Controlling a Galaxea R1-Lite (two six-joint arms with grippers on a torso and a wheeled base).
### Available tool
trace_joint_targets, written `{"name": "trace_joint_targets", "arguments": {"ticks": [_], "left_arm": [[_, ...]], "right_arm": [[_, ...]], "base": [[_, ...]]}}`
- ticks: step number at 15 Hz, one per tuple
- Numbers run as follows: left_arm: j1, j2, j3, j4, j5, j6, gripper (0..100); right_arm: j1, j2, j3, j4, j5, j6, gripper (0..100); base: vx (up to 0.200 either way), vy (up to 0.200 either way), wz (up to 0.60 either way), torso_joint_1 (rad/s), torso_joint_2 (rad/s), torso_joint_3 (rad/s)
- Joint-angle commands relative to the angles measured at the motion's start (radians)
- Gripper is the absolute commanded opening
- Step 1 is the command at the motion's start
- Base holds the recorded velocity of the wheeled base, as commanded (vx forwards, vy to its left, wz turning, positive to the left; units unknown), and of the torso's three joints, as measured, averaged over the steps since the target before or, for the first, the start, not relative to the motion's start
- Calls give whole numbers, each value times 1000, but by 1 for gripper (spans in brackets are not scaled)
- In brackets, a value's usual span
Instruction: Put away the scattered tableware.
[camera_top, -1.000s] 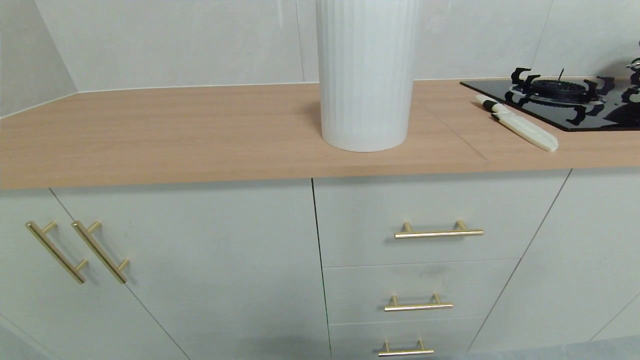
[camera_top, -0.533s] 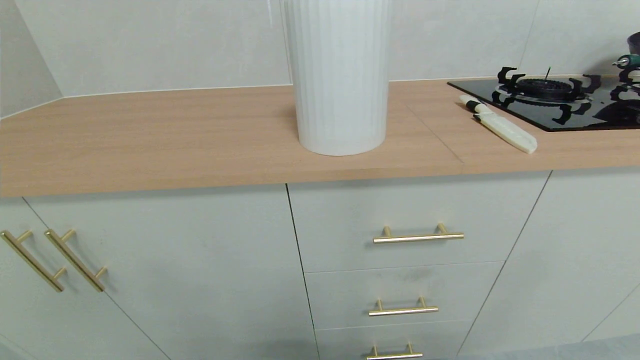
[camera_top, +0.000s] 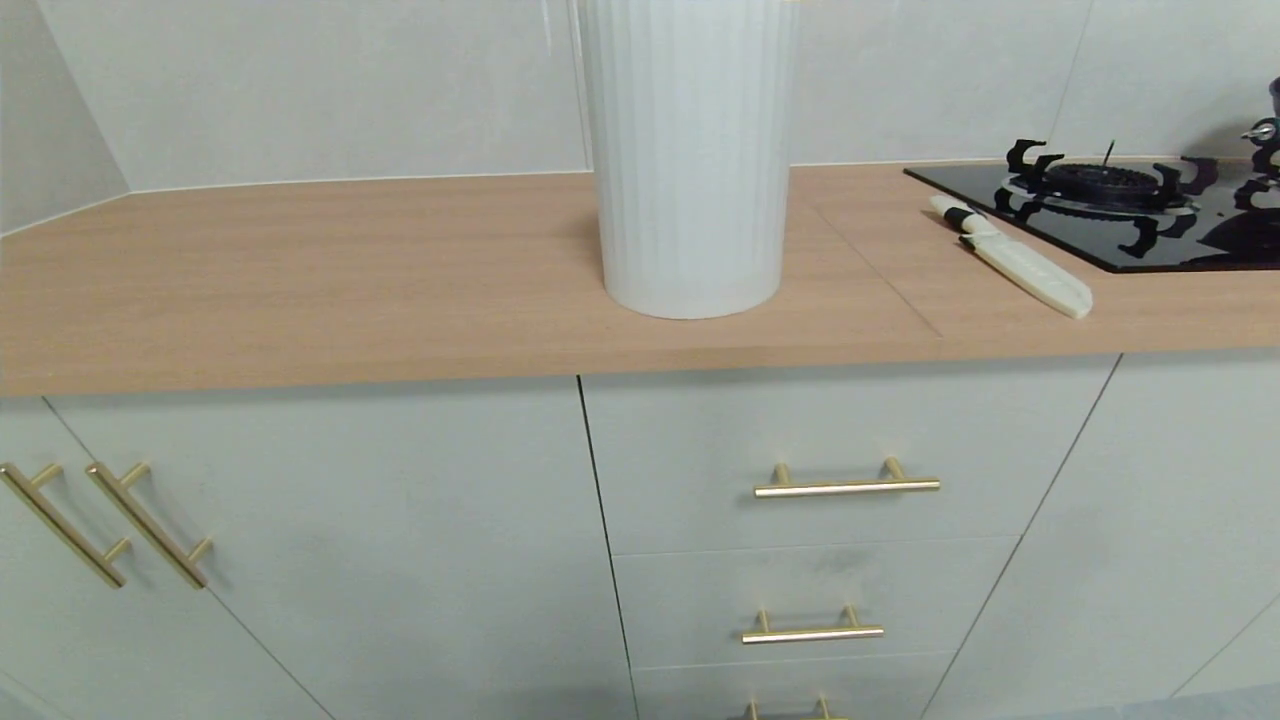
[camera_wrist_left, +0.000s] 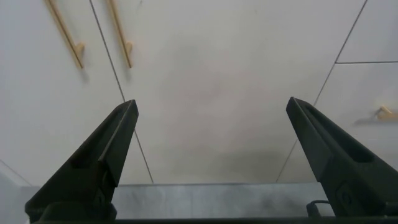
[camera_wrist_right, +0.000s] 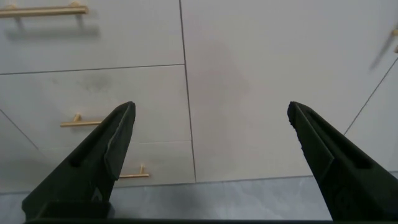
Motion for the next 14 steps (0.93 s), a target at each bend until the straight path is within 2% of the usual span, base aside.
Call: {"name": "trace_joint_targets", "arguments": {"ticks": [1, 11, 14], "left_arm": [[0, 0, 0, 0, 1, 0, 100], [0, 0, 0, 0, 1, 0, 100], [0, 0, 0, 0, 1, 0, 100]], "right_arm": [[-1, 1, 0, -1, 0, 0, 100], [-1, 1, 0, 1, 0, -2, 100], [-1, 1, 0, -1, 0, -2, 100]], "base": [[200, 0, 0, 7, -2, 2], [0, 0, 0, 0, 0, 0], [0, 0, 0, 46, -235, -203]]}}
